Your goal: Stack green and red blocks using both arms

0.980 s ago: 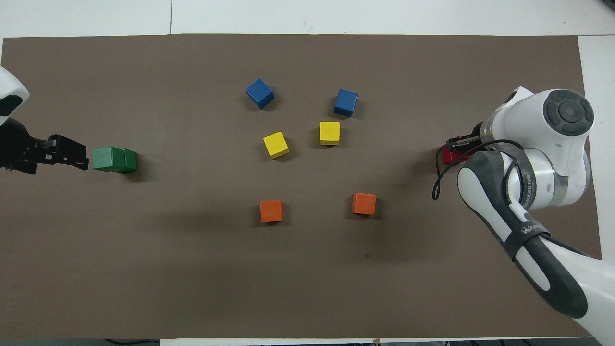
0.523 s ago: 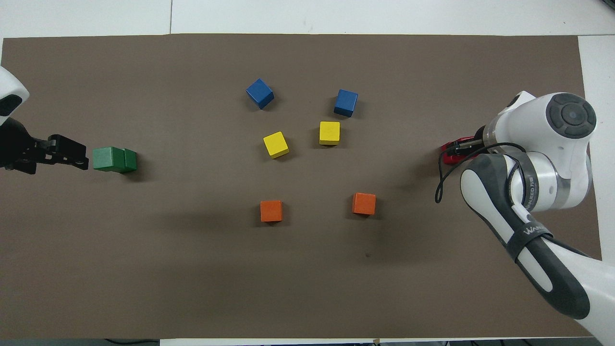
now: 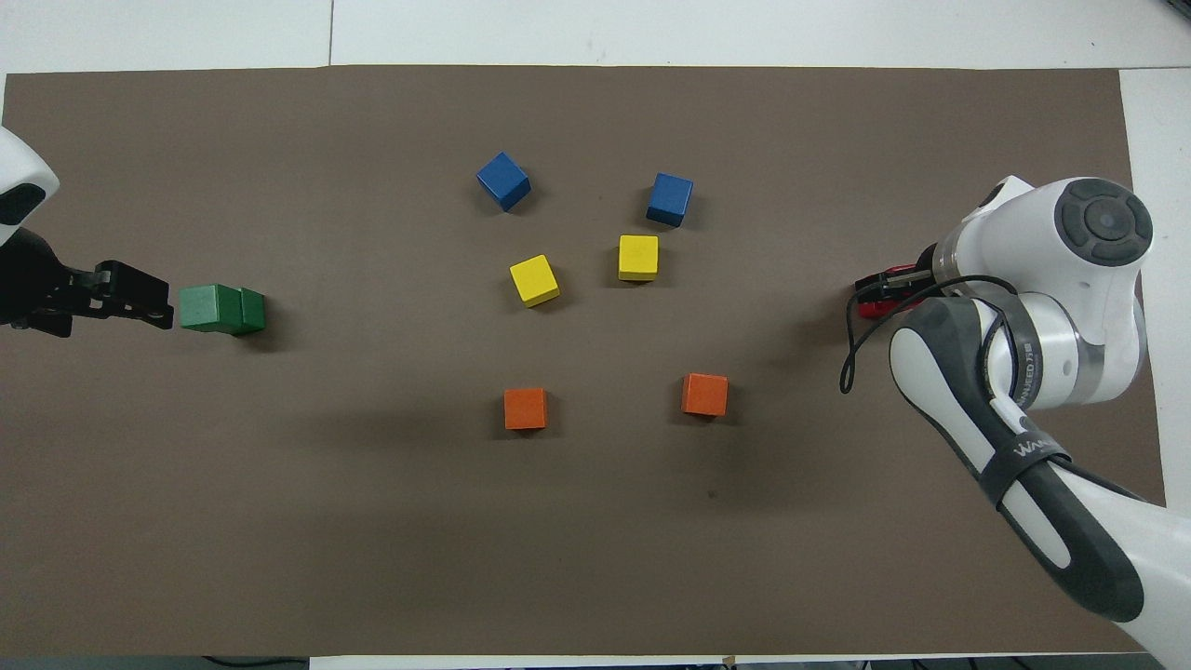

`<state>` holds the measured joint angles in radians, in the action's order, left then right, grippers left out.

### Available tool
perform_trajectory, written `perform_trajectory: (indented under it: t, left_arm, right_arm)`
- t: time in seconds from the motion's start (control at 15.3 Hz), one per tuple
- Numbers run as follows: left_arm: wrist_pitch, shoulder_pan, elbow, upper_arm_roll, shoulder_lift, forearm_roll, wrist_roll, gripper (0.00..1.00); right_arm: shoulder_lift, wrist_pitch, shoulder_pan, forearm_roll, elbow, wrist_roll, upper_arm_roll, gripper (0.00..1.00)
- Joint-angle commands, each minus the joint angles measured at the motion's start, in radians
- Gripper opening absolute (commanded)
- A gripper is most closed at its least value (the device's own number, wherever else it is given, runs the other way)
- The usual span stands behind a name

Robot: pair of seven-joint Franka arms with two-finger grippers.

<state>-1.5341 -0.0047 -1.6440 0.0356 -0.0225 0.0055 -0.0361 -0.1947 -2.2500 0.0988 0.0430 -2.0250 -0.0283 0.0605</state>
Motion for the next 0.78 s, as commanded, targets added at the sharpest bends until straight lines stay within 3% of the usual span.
perform_trajectory:
  t: [0.0, 0.2, 0.39, 0.72]
  left_arm:
    - [-0.004, -0.015, -0.03, -0.014, 0.03, -0.001, -0.002, 1.0]
    - [-0.02, -0.009, -0.025, -0.016, 0.03, -0.002, -0.005, 1.0]
    - [-0.113, -0.011, -0.025, -0.016, 0.024, -0.002, -0.007, 1.0]
    - [-0.106, -0.015, -0.03, -0.016, 0.03, -0.001, -0.005, 1.0]
  right_arm:
    - [0.02, 0.12, -0.005, 0.005, 0.074, 0.018, -0.008, 1.0]
    - [0.038, 0.277, -0.005, 0.005, 0.202, 0.013, -0.008, 1.0]
    - [0.06, 0.439, -0.005, 0.002, 0.348, 0.016, -0.01, 1.0]
    - [0.145, 0.516, -0.016, -0.017, 0.373, 0.019, -0.016, 1.0]
